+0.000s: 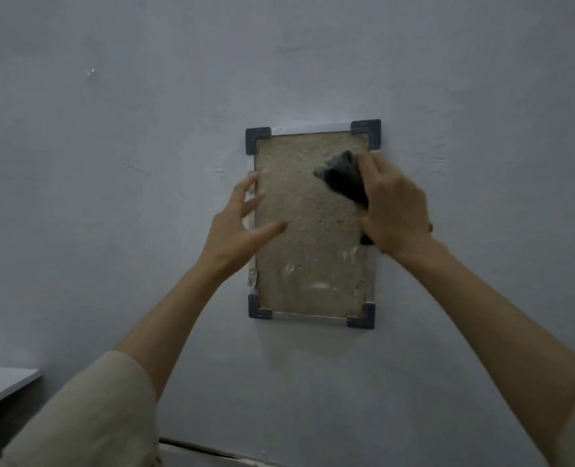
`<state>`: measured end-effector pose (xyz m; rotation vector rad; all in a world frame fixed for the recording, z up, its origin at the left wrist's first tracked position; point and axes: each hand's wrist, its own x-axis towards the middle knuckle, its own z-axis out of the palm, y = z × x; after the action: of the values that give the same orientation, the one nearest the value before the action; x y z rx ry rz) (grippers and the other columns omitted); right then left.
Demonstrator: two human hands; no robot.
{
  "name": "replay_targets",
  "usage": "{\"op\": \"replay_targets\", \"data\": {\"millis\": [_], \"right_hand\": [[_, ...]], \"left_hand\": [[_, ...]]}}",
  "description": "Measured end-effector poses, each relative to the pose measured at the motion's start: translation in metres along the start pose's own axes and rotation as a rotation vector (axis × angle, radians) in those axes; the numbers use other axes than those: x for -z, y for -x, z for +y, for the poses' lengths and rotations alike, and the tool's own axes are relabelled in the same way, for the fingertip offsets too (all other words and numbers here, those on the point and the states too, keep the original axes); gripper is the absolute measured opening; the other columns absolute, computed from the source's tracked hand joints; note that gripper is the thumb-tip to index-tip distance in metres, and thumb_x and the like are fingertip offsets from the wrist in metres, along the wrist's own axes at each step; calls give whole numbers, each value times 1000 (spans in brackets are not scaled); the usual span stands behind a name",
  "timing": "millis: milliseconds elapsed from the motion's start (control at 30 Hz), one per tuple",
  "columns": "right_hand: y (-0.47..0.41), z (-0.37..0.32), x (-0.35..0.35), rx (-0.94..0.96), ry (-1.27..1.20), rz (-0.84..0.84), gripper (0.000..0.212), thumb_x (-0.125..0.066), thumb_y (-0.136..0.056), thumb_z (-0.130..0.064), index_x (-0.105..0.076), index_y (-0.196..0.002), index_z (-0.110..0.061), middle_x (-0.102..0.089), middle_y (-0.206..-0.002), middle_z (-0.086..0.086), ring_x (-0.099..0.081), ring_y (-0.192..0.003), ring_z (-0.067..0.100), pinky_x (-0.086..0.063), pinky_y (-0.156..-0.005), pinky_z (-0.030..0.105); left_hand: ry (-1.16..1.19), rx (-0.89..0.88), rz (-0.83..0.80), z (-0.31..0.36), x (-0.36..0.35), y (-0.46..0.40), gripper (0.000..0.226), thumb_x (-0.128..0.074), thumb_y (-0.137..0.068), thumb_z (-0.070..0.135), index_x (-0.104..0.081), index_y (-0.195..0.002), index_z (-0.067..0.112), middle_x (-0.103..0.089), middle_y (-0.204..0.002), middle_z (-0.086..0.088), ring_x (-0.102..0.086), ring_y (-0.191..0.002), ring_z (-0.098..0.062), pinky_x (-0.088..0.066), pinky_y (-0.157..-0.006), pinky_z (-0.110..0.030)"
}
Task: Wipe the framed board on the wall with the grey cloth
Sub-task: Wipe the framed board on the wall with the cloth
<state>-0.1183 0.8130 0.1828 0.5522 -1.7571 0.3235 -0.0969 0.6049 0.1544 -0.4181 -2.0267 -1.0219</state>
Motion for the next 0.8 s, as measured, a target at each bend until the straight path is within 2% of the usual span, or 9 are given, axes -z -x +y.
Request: {"op": "replay_targets", "data": {"millis": [100,133,200,300,433,500,633,700,800], "right_hand": [[-11,19,7,123,242,1,31,-48,-82,7,-54,-111,0,-59,-107,22,-56,-84,39,-38,-53,35],[-12,25,6,161,281,-29,32,-45,-84,5,-54,-114,-2,-58,-110,21,-56,-86,39,-36,-55,34],[-10,32,2,234,335,-96,34,-41,-88,1,-53,-120,-4,-58,-112,22,-55,-89,38,-40,-60,38],[10,36,-4,348,382,-159,33,-42,-86,-1,-59,-113,-4,-62,-99,23,-57,-79,37,-46,-59,39],[32,39,-3,580,472,-218,35,-37,-82,-4,-67,-100,-8,-66,-87,14,-60,-67,28,-49,-50,30],[20,41,0,522,430,-182,32,-40,-82,-5,-66,-100,-7,-65,-85,16,-59,-66,31,-48,-48,31],[-8,41,3,247,302,-74,44,-29,-84,-8,-61,-114,-4,-61,-93,24,-56,-76,39,-44,-52,36],[3,40,-1,280,271,-150,37,-41,-86,-1,-59,-118,-4,-60,-97,25,-56,-78,40,-46,-53,37],[27,42,3,500,222,-303,35,-58,-75,7,-66,-108,-3,-64,-90,24,-59,-68,37,-47,-47,34]], "left_hand": [[-688,-89,-144,-36,2,3,121,-77,-61,51,12,-143,37,3,-157,3,7,-143,-24,0,-111,-61],[-809,-98,-202,-46,0,3,130,-78,-58,53,23,-139,38,16,-156,6,18,-142,-24,8,-108,-63],[-921,-97,-260,-58,-2,0,139,-79,-55,55,35,-132,38,28,-152,8,28,-138,-24,15,-104,-64],[-948,-69,-244,-62,-6,-3,142,-80,-54,55,39,-131,37,30,-151,8,30,-137,-24,16,-103,-64],[-989,-61,-223,-60,-8,-1,141,-79,-55,54,38,-132,36,29,-152,8,26,-139,-24,13,-104,-64],[-1008,-55,-221,-61,-8,-1,140,-79,-56,53,38,-132,35,29,-152,8,25,-140,-24,13,-104,-64],[-1029,-45,-219,-60,-9,0,140,-79,-57,53,40,-131,34,28,-152,7,23,-140,-24,12,-105,-64],[-1036,-44,-218,-61,-9,0,141,-79,-57,52,40,-131,33,29,-152,6,23,-140,-24,13,-104,-64],[-1057,-43,-218,-61,-11,0,143,-80,-56,50,40,-131,31,30,-151,6,23,-140,-24,13,-104,-64]]}}
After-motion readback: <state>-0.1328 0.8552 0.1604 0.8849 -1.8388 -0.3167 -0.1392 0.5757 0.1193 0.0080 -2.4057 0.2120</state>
